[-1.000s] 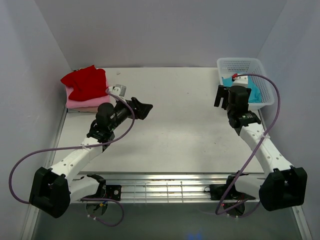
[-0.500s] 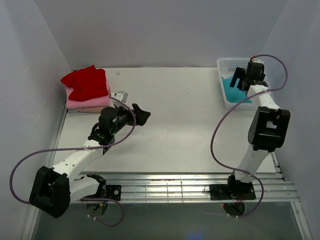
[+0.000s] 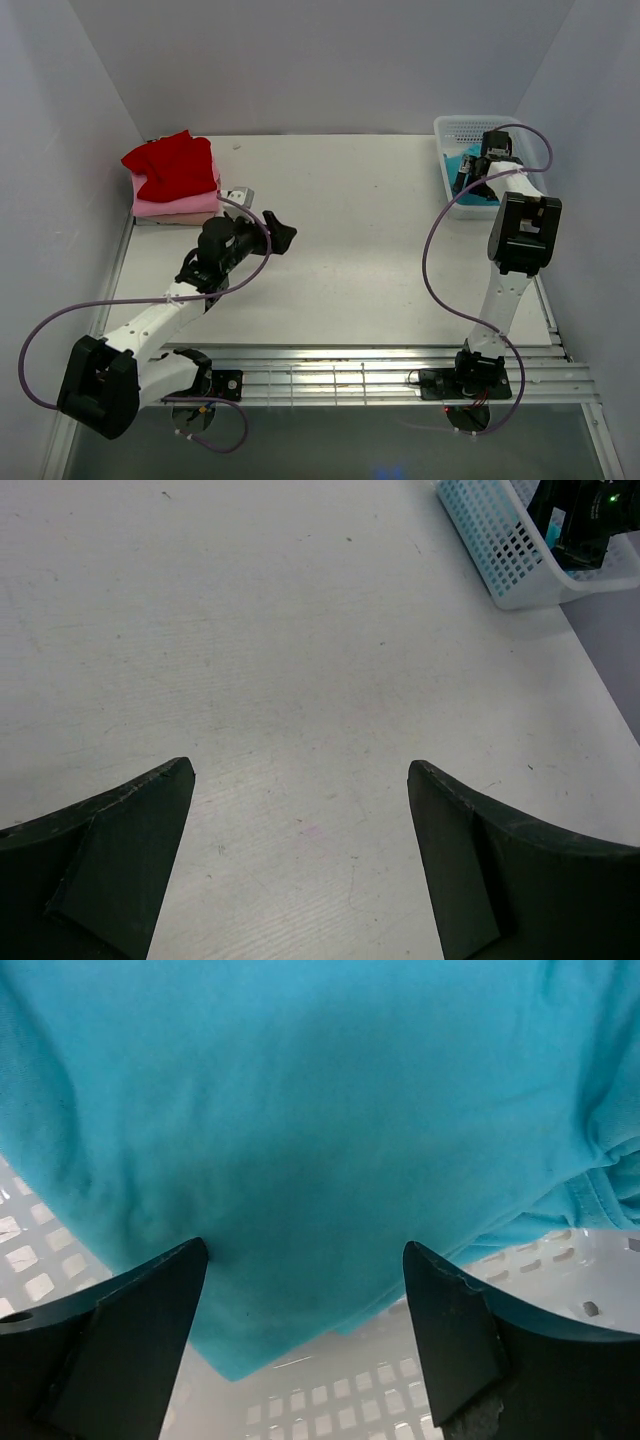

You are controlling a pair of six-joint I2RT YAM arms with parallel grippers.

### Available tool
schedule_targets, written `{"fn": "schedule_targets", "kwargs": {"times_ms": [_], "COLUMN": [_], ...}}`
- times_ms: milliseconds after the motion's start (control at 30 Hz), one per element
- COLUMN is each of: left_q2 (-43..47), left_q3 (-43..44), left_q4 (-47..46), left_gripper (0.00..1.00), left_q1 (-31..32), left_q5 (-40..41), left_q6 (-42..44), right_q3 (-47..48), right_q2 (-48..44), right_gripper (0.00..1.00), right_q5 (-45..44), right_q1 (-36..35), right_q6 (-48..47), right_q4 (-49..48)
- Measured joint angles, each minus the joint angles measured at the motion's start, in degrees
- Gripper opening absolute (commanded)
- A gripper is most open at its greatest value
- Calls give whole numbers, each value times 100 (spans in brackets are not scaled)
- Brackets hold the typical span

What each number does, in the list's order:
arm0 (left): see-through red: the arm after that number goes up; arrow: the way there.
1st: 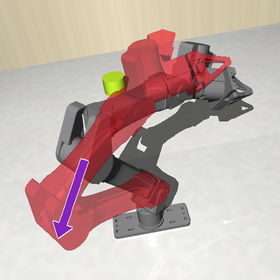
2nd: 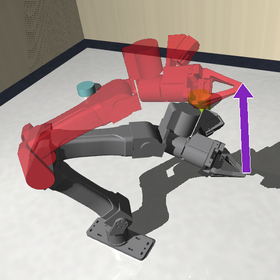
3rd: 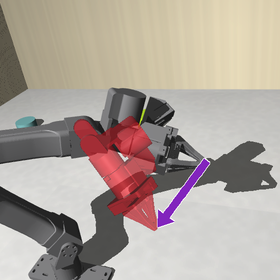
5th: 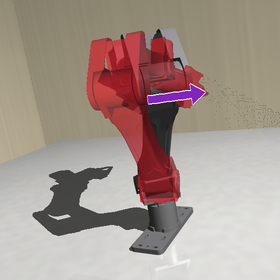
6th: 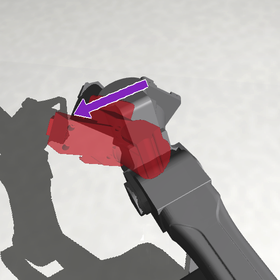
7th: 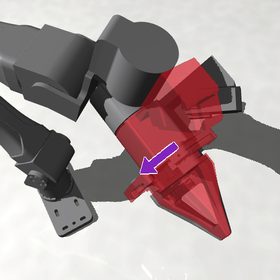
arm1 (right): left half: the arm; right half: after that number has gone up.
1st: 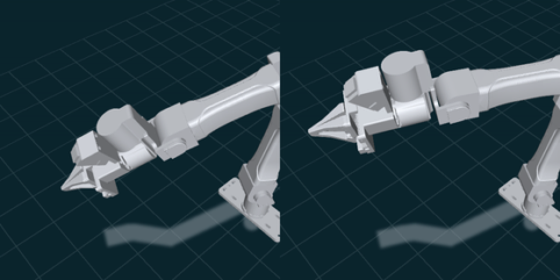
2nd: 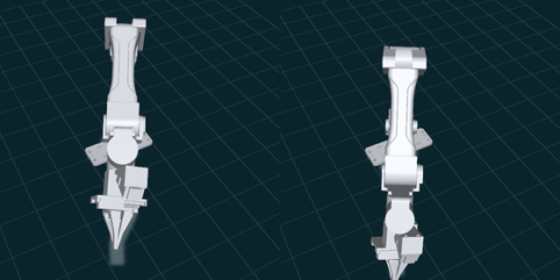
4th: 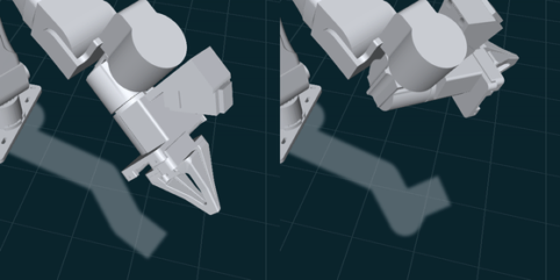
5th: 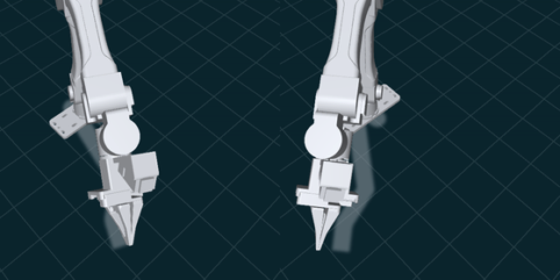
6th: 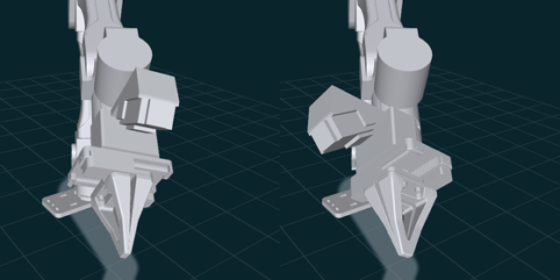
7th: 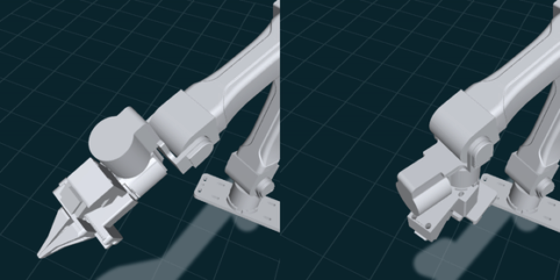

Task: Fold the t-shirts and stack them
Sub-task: Move the tshirt to the center of the board

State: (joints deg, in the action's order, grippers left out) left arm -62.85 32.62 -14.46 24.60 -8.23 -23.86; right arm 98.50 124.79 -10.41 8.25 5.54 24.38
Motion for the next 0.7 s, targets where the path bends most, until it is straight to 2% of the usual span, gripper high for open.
{"fn": "schedule_targets", "kwargs": {"times_ms": [100, 133, 200, 233, 267, 500, 600, 700], "left_q2": [125, 160, 236, 264, 282, 293, 293, 297], "left_q3": [-44, -44, -44, -44, -44, -44, -50, -94], "left_q4": [94, 101, 105, 114, 118, 131, 133, 136], "left_gripper": [98, 98, 98, 98, 98, 98, 98, 98], "left_q1": [0, 0, 0, 0, 0, 0, 0, 0], "left_q5": [61, 81, 136, 153, 170, 227, 243, 251], "left_q6": [24, 35, 55, 63, 72, 90, 90, 90], "right_q3": [107, 136, 188, 201, 201, 201, 201, 208], "right_q2": [44, 55, 85, 101, 120, 181, 181, 184], "right_gripper": [65, 48, 35, 25, 23, 24, 46, 60], "right_q5": [-142, -168, -197, -210, -232, -269, -275, -267], "right_q1": [20, 26, 35, 37, 42, 48, 55, 74], "right_q6": [-13, -33, -50, -48, -57, -22, -9, -39], "right_q4": [131, 149, 186, 192, 208, 275, 275, 297]}}
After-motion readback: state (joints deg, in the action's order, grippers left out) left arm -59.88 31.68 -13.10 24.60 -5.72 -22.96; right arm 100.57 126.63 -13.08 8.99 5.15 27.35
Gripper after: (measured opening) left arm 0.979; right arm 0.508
